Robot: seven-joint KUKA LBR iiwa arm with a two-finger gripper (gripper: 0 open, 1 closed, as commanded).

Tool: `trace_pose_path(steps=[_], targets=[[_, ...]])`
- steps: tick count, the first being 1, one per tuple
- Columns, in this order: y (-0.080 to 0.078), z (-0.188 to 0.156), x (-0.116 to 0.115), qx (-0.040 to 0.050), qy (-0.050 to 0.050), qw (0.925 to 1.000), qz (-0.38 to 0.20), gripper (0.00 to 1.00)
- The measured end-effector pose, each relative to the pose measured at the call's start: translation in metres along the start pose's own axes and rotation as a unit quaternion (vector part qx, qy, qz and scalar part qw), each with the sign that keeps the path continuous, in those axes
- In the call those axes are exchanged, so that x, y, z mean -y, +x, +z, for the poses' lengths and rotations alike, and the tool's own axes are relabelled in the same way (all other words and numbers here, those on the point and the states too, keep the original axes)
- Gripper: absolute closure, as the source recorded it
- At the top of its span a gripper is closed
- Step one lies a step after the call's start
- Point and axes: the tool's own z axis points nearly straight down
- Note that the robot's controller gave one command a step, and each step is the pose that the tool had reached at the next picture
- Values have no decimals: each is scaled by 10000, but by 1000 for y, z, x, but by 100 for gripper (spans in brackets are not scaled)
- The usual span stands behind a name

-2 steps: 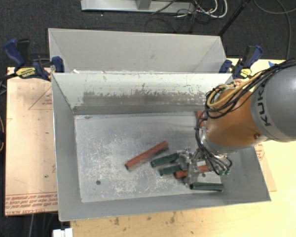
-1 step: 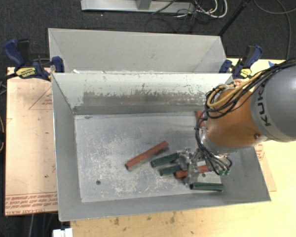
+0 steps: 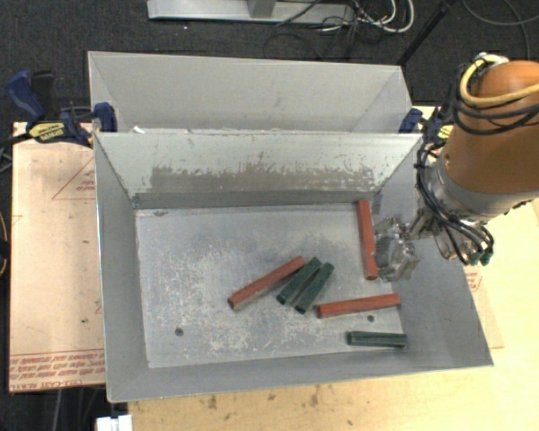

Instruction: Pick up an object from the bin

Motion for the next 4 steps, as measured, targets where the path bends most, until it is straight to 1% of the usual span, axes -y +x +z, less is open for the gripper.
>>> trace_pose_path(steps=[1,2,3,4], targets=[[0,-24,1,20,5,10000,17,0],[0,-24,1,20,5,10000,18,0],[14,25,11,43,11,9997,-220,0],[15,93,18,31,11,9987,-507,0]])
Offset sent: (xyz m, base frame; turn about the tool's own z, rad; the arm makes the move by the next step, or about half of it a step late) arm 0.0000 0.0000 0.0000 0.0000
